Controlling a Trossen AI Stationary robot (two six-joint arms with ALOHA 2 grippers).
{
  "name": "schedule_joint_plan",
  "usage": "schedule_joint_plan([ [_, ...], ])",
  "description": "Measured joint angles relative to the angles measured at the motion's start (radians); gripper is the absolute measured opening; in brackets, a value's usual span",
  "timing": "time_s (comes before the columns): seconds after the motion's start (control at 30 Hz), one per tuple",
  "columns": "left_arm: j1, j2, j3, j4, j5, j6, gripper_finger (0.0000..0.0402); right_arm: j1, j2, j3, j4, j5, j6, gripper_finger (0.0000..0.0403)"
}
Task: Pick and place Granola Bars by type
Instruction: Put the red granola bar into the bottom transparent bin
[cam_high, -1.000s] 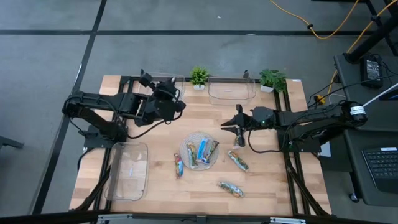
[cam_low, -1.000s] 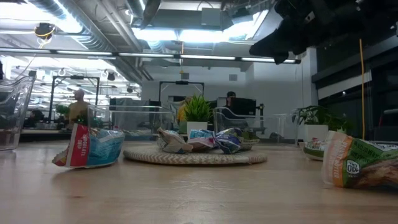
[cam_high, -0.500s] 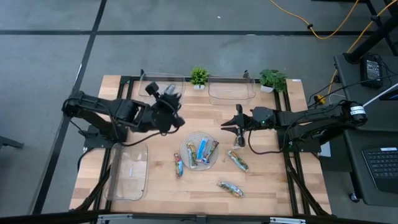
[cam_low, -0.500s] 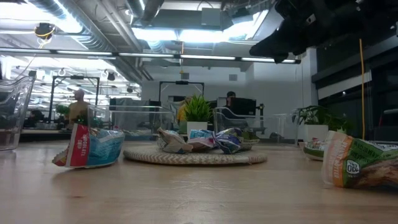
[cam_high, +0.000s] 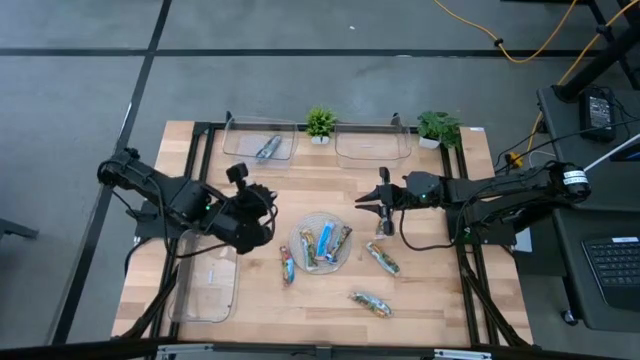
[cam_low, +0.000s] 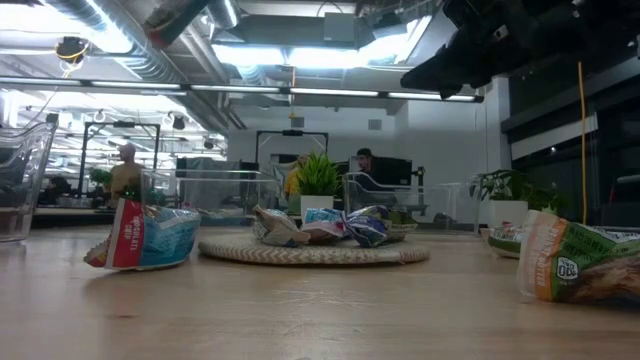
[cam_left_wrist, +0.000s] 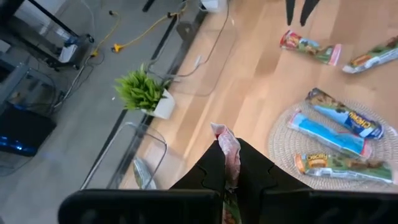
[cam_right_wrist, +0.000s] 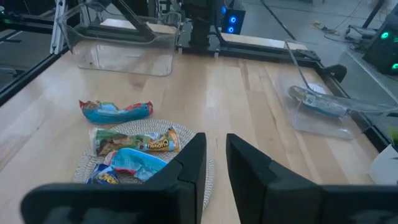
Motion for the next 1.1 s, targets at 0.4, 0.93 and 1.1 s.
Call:
schedule_joint_plan([
  [0.4, -0.004, 0.0, -0.006, 0.024, 0.065, 0.005, 0.0008, 0.0, 0.0, 0.0, 0.039, 0.001, -0.045, 0.0067],
  [0.93, -0.256, 0.001, -0.235, -0.158, 0.368, -0.229, 0.0008, 0.0, 0.0, 0.0, 0.014, 0.001, 0.005, 0.0067],
  [1.1, -0.313, 0.0, -0.235, -0.158, 0.399, -0.315, 0.0008, 0.0, 0.0, 0.0, 0.014, 0.001, 0.005, 0.0067],
])
